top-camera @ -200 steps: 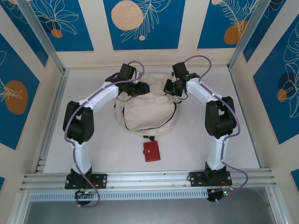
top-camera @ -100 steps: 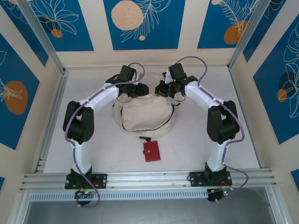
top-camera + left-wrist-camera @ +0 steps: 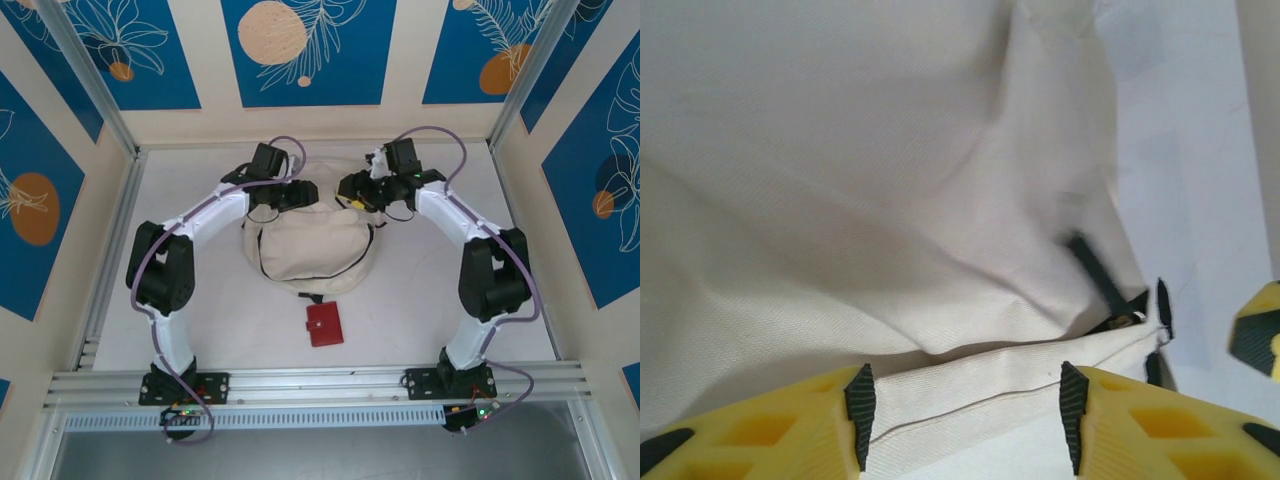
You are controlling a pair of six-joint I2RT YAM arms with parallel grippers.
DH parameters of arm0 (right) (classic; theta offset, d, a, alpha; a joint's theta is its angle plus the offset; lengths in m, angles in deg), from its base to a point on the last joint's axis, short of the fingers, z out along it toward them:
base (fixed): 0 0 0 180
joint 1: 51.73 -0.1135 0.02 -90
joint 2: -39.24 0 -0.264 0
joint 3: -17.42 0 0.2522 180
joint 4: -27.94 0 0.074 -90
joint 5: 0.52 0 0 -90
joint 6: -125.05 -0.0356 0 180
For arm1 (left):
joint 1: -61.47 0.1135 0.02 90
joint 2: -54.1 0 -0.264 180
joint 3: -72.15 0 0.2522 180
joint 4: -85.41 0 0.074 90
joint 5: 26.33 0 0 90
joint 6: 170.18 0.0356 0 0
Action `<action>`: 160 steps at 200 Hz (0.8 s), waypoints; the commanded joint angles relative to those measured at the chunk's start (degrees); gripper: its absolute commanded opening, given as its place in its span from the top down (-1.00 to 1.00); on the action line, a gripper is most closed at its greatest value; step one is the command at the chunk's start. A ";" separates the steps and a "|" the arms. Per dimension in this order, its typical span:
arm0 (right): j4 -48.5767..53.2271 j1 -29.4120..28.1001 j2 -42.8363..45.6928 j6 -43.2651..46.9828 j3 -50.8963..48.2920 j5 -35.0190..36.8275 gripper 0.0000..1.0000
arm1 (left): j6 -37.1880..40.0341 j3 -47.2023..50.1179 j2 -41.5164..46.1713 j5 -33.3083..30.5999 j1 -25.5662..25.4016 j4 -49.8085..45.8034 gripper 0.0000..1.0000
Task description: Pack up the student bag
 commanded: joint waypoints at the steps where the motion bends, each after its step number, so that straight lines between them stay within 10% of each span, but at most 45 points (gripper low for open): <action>1: -1.38 1.43 3.92 -1.70 -2.96 -0.01 0.00 | -0.95 0.99 1.98 2.25 -1.24 2.36 -0.15; 43: 1.11 2.09 5.78 -2.43 -6.02 6.86 -0.02 | -4.94 1.71 2.92 2.46 -2.88 5.90 -0.36; 80: 3.19 2.35 6.84 -5.52 -8.29 15.38 0.00 | -2.51 -8.40 -2.21 -11.37 -8.21 -7.43 -0.40; 160: -0.39 5.04 4.58 -8.90 -14.19 10.37 -0.02 | 2.09 -30.61 -17.21 -26.53 -14.50 -22.51 -0.30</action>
